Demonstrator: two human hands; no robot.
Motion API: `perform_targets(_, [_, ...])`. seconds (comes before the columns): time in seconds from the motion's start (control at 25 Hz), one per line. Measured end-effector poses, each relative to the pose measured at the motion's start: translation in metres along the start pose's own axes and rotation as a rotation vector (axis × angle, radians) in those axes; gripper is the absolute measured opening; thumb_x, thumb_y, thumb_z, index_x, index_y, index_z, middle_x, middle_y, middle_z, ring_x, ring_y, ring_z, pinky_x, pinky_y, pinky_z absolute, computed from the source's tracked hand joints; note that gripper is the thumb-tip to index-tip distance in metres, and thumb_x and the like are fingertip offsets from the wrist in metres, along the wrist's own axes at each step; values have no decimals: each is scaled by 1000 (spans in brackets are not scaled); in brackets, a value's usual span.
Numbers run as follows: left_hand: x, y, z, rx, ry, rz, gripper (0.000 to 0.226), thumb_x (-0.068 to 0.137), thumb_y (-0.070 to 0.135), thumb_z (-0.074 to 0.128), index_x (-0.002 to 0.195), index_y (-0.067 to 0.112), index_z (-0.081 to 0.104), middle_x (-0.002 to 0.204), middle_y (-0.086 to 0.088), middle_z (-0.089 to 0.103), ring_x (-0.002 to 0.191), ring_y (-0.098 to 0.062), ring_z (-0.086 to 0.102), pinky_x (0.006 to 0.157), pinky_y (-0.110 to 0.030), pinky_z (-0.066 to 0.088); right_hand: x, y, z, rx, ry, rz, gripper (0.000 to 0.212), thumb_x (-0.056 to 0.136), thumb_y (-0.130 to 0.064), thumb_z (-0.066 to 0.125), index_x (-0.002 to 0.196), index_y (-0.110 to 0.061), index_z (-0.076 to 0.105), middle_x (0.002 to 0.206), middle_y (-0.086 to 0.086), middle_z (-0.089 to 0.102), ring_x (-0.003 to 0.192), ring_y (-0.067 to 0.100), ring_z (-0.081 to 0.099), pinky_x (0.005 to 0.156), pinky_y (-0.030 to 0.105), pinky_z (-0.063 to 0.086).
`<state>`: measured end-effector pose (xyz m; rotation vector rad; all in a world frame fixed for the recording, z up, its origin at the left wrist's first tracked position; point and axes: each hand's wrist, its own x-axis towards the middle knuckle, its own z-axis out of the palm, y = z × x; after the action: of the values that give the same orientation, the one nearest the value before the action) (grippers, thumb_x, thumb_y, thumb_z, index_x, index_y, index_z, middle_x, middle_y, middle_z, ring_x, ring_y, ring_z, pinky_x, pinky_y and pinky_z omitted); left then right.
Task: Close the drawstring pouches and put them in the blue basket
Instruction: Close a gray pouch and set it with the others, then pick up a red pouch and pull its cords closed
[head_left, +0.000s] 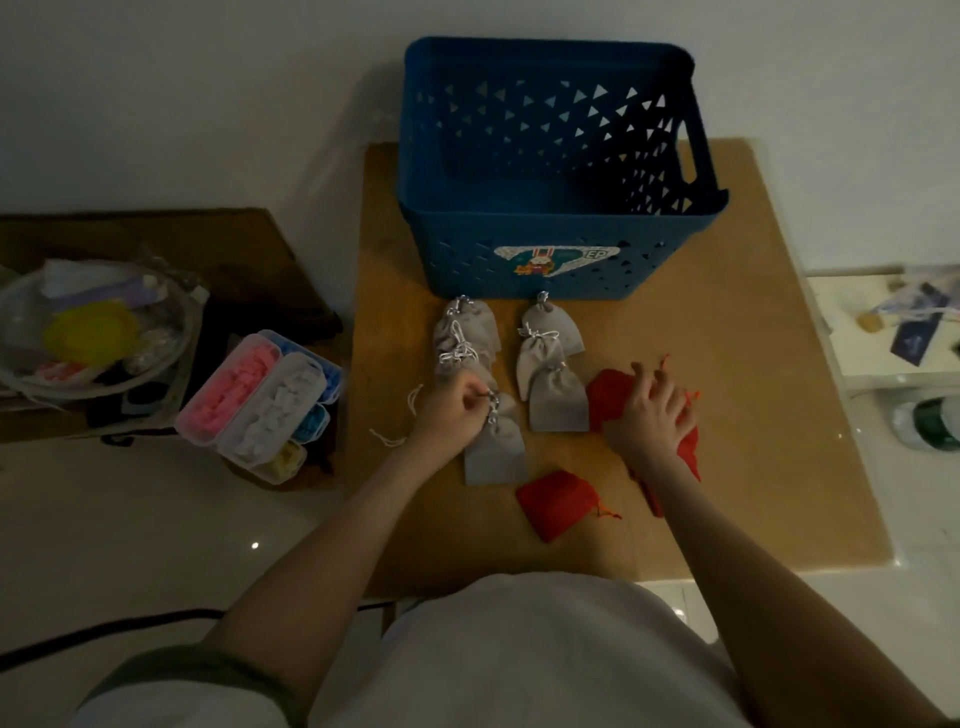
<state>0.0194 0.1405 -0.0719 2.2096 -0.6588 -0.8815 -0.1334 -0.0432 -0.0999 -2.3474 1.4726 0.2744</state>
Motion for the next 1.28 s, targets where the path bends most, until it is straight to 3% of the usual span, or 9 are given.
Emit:
perform_targets(0.08, [1,13,14,5,-187,72,16,96,19,51,112,16,55,104,-5,63,90,-17,61,74,-31,49,-3,22,-1,74,-55,155,93,76,-26,66,149,-18,9,155,14,10,143,35,10,112,55,13])
perform_targets(0.24, [1,31,34,80,-269,134,21,100,18,41,114,21,57,98,1,66,82,-13,65,73,-31,55,-7,50,-3,303,-135,277,97,78,-23,71,150,-11,7,145,18,28,134,41,28,106,55,29])
perform_targets(0.44, [-4,46,48,-89,-221,108,17,101,17,40,104,23,56,87,5,65,68,-8,67,66,-24,56,-5,76,-4,454,69,185,63,83,-1,57,139,5,29,132,29,39,123,46,37,104,49,32])
perform_targets(0.64, [3,51,43,-7,-262,83,19,101,20,40,112,18,55,88,6,64,74,-6,62,61,-16,50,4,74,-21,535,196,151,34,89,-10,62,117,5,52,119,23,50,110,36,47,93,38,37])
perform_targets(0.84, [4,67,45,-12,-352,77,31,99,37,43,125,23,51,110,2,61,95,-14,61,84,-34,53,-3,35,-46,704,-40,-1,22,96,-29,54,98,-10,63,90,3,61,83,16,53,68,29,41])
perform_targets(0.92, [3,78,45,7,-391,-9,49,96,54,38,134,24,46,115,-1,59,96,-17,59,82,-33,51,-4,13,-53,815,-187,-96,15,97,-18,51,95,-10,63,91,7,62,85,18,54,76,32,43])
perform_targets(1.08, [-4,102,26,-165,-326,-369,77,93,66,24,129,5,53,94,-10,64,86,-24,60,73,-35,48,-8,-26,-62,969,-375,-273,19,94,3,47,101,-9,60,93,6,60,84,14,56,79,27,46])
perform_targets(1.16, [-3,101,15,-246,-222,-393,72,93,65,26,127,9,55,115,-15,62,106,-30,59,89,-38,48,-9,-44,-62,1107,-477,-246,20,93,4,49,106,-8,57,93,9,61,82,14,58,77,25,49])
perform_targets(1.28, [-1,89,2,-277,-105,-228,50,97,55,33,123,18,56,114,-9,62,102,-24,59,87,-36,50,-8,-68,-64,1128,-542,-239,18,94,-3,54,111,-6,60,98,13,63,88,20,59,83,32,48])
